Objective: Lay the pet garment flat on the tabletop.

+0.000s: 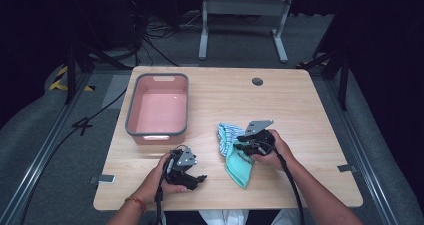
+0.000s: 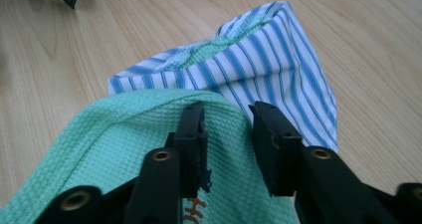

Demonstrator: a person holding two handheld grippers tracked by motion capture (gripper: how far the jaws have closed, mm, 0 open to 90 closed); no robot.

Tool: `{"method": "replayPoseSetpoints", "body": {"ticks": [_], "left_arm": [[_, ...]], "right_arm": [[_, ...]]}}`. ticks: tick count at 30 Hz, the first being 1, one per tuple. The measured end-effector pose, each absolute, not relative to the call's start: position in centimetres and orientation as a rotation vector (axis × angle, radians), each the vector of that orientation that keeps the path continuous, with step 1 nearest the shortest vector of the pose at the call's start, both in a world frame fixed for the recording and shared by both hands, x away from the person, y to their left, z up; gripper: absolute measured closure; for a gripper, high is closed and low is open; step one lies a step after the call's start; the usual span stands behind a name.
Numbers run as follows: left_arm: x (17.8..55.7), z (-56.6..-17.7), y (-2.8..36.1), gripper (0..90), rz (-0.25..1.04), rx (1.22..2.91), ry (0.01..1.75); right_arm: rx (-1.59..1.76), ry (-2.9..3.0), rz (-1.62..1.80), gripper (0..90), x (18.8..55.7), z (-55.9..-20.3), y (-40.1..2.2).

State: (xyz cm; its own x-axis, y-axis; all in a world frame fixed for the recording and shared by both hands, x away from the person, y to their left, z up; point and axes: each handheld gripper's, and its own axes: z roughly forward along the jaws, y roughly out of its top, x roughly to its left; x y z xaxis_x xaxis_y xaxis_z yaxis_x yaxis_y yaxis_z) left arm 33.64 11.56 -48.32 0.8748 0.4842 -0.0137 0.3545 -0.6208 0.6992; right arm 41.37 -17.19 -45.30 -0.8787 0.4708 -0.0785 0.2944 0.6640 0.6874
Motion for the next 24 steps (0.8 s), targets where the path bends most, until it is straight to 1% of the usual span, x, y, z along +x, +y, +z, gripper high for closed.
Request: {"method": "replayPoseSetpoints", "body": {"ticks": [3,4,5,6,15,24], "left_arm": [[33.6,-48.3,11.6,21.1,0.226,2.301,0.602],[33.6,-48.3,11.6,21.1,0.226,2.301,0.602],[33.6,-48.3,11.6,21.1,0.226,2.301,0.602],[33.6,-48.3,11.6,21.1,0.226,2.302,0.601],[33.6,-48.3,11.6,21.1,0.226,2.301,0.601],[33.6,-48.3,11.6,21.1,0.226,2.302,0.602]], "right_arm": [[0.589,2.642,0.994,81.2,41.4,-45.4,-17.1],[0.589,2.642,0.994,81.2,41.4,-45.4,-17.1],[0.585,2.637,0.980,86.7,41.4,-45.3,-17.1],[0.584,2.634,0.985,88.2,41.4,-45.3,-17.2],[0.539,2.624,1.005,89.3,40.7,-44.5,-17.3],[0.503,2.587,1.097,89.2,39.4,-42.5,-19.3]]}}
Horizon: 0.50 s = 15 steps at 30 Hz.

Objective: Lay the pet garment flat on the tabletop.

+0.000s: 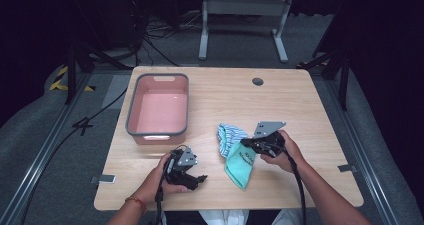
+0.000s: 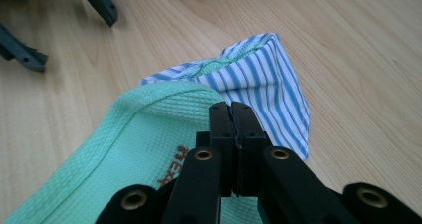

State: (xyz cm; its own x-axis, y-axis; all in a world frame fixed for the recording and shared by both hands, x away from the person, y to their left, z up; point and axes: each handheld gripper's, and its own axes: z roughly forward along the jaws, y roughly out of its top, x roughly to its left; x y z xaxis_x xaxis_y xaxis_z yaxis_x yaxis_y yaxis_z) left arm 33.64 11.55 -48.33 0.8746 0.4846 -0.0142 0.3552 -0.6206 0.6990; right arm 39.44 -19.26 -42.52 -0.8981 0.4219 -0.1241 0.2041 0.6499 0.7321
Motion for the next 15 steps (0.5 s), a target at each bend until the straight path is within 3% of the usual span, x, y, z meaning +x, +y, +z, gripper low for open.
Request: {"method": "replayPoseSetpoints", "body": {"ticks": [15], "left_arm": [[33.6,-48.3,11.5,21.0,0.228,2.302,0.603]], "right_arm": [[0.460,2.599,1.121,88.9,36.6,-42.1,-24.4]]}}
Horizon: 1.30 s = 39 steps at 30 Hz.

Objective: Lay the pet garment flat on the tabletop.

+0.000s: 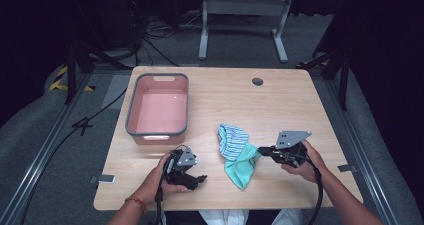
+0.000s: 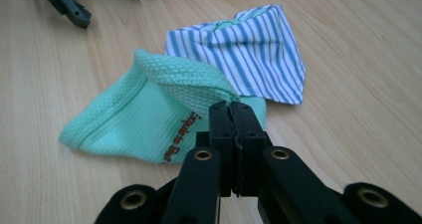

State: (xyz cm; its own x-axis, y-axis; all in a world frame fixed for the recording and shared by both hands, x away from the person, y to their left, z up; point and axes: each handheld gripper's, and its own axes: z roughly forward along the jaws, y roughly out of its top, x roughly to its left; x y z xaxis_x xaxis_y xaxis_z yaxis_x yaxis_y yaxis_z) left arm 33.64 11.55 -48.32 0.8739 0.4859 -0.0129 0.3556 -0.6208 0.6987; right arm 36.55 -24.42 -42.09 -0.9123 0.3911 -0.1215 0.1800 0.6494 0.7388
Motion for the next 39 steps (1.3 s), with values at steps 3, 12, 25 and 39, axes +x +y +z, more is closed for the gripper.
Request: {"method": "replayPoseSetpoints", "body": {"ticks": [3,12,25,39], "left_arm": [[33.6,-48.3,11.5,21.0,0.229,2.302,0.605],[33.6,-48.3,11.5,20.6,0.231,2.303,0.609],[33.6,-48.3,11.5,20.0,0.228,2.302,0.617],[33.7,-48.3,11.4,19.5,0.230,2.305,0.619]], "right_arm": [[0.460,2.605,1.129,88.8,36.3,-42.2,-25.0],[0.434,2.654,1.100,87.7,35.0,-43.3,-27.0],[0.440,2.674,1.059,82.1,34.2,-44.5,-28.3],[0.382,2.630,1.140,52.6,33.4,-42.6,-24.9]]}}
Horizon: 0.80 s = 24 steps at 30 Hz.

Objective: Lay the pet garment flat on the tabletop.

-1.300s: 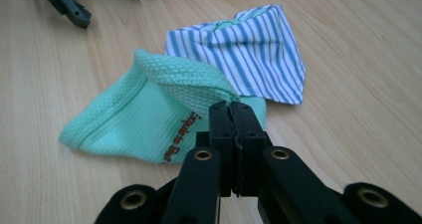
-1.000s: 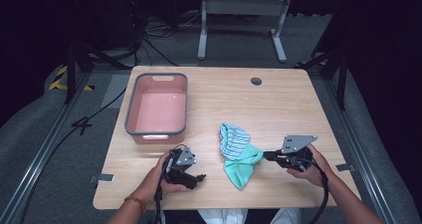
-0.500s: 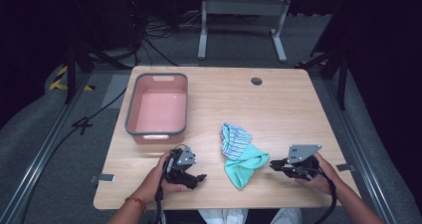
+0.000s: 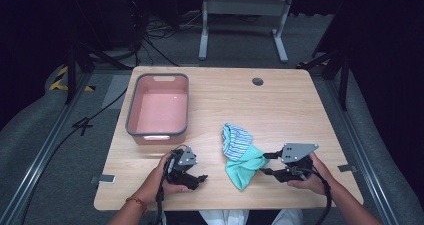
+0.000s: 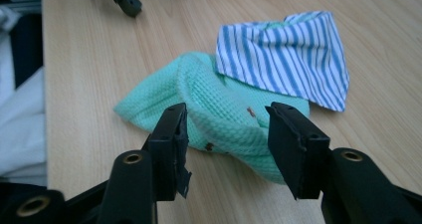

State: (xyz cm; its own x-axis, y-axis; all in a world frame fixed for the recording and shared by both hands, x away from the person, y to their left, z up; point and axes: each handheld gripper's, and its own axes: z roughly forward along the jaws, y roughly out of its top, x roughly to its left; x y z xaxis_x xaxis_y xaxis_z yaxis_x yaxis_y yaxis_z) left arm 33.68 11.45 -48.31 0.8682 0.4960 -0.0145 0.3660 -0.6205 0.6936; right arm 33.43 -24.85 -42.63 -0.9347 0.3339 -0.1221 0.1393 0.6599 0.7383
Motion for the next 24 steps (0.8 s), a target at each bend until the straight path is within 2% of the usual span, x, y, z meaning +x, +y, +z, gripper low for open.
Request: {"method": "replayPoseSetpoints", "body": {"ticks": [1,3,6,8,12,13,16,17,21,24], "left_arm": [[33.7,-48.3,11.4,19.5,0.230,2.305,0.620],[33.7,-48.3,11.4,19.5,0.229,2.305,0.620],[33.7,-48.3,11.4,19.5,0.230,2.306,0.619],[33.7,-48.3,11.4,19.5,0.229,2.305,0.622],[33.7,-48.2,11.3,19.4,0.236,2.309,0.623],[33.7,-48.2,11.3,19.4,0.234,2.310,0.629],[33.7,-48.1,11.0,19.7,0.237,2.315,0.644],[33.7,-48.1,11.0,20.9,0.237,2.315,0.644],[33.7,-47.6,10.3,24.8,0.222,2.314,0.623],[33.6,-46.8,9.7,28.7,0.220,2.298,0.602]], "right_arm": [[0.372,2.636,1.116,54.8,33.4,-42.9,-24.7],[0.372,2.643,1.075,70.1,33.5,-43.5,-24.6],[0.371,2.658,1.028,84.2,33.6,-43.9,-24.9],[0.387,2.665,1.008,88.7,33.7,-44.2,-25.3],[0.412,2.667,0.985,89.0,33.8,-44.5,-25.8],[0.426,2.667,0.995,88.3,33.8,-44.6,-26.0],[0.432,2.625,1.068,69.5,33.6,-43.8,-26.0],[0.432,2.625,1.068,69.5,33.6,-43.8,-26.0],[0.472,2.576,1.087,52.1,33.8,-43.4,-25.2],[0.526,2.574,1.090,47.4,34.4,-43.6,-25.1]]}}
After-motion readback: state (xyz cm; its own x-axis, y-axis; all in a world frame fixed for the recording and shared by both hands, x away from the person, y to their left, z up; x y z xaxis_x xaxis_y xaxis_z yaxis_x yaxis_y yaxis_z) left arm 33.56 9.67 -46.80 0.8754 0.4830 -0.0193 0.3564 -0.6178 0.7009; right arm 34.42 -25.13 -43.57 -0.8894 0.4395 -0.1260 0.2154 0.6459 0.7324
